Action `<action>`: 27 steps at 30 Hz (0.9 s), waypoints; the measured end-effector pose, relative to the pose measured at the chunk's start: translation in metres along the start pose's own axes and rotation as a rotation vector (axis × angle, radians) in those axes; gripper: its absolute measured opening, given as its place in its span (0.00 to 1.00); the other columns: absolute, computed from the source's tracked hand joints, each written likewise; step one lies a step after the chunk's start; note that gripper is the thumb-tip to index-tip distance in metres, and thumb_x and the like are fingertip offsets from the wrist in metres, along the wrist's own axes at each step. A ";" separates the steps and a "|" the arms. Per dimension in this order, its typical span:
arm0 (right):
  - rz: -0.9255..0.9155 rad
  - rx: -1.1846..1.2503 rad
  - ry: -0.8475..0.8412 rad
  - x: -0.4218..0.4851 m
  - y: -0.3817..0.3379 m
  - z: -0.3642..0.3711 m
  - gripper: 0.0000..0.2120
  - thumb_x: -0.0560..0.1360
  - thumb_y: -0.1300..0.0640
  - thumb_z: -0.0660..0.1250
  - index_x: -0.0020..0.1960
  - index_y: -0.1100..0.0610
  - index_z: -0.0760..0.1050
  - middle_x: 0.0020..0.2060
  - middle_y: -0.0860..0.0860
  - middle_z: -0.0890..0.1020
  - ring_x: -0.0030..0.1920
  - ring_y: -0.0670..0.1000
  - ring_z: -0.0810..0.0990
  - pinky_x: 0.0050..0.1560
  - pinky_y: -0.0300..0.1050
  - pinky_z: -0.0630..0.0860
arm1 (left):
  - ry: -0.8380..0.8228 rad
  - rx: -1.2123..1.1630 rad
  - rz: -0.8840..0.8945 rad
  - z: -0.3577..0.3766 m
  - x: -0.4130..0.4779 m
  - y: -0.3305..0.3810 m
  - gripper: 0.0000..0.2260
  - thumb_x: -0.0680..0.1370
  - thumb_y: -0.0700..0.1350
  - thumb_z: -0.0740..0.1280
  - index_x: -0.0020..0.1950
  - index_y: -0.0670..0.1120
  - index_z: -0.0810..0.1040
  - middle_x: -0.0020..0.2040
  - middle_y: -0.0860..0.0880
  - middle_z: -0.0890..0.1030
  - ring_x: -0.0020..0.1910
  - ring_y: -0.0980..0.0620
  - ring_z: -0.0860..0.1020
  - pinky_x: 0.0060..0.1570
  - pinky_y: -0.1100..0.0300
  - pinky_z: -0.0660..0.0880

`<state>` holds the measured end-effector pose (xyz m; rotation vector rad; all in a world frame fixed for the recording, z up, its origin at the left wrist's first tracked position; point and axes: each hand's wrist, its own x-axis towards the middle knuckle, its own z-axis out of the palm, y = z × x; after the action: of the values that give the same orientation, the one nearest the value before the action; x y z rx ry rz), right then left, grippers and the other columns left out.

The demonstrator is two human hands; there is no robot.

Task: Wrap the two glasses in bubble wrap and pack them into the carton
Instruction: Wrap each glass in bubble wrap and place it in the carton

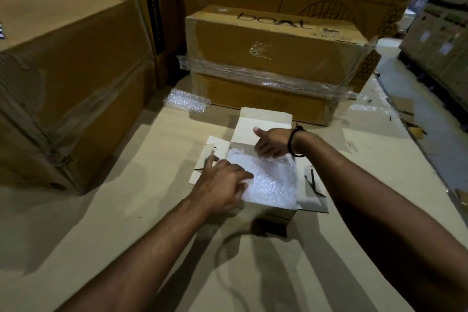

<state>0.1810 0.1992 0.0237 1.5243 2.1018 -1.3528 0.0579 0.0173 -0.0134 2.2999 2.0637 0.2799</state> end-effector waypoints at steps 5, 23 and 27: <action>0.116 -0.077 -0.018 -0.003 0.012 0.001 0.42 0.77 0.31 0.45 0.68 0.65 0.69 0.58 0.61 0.78 0.53 0.63 0.79 0.55 0.51 0.74 | -0.183 0.020 0.066 0.012 -0.008 0.001 0.25 0.79 0.61 0.44 0.67 0.60 0.74 0.65 0.56 0.75 0.62 0.51 0.71 0.61 0.48 0.58; 0.062 -1.147 0.072 -0.019 0.036 0.010 0.13 0.71 0.44 0.66 0.38 0.54 0.73 0.44 0.50 0.82 0.41 0.53 0.78 0.52 0.47 0.77 | -0.233 0.077 0.106 0.015 0.019 0.074 0.30 0.78 0.69 0.42 0.65 0.61 0.76 0.61 0.46 0.71 0.59 0.45 0.66 0.62 0.44 0.59; 0.006 -1.132 0.074 -0.030 0.040 0.004 0.17 0.73 0.42 0.65 0.50 0.54 0.78 0.48 0.50 0.82 0.47 0.54 0.78 0.52 0.46 0.74 | -0.238 0.094 0.104 0.010 0.020 0.084 0.33 0.77 0.70 0.42 0.64 0.56 0.79 0.61 0.45 0.71 0.60 0.44 0.66 0.64 0.42 0.57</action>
<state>0.2263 0.1783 0.0182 1.0325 2.2094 0.0353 0.1444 0.0286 -0.0084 2.3634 1.8842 -0.0867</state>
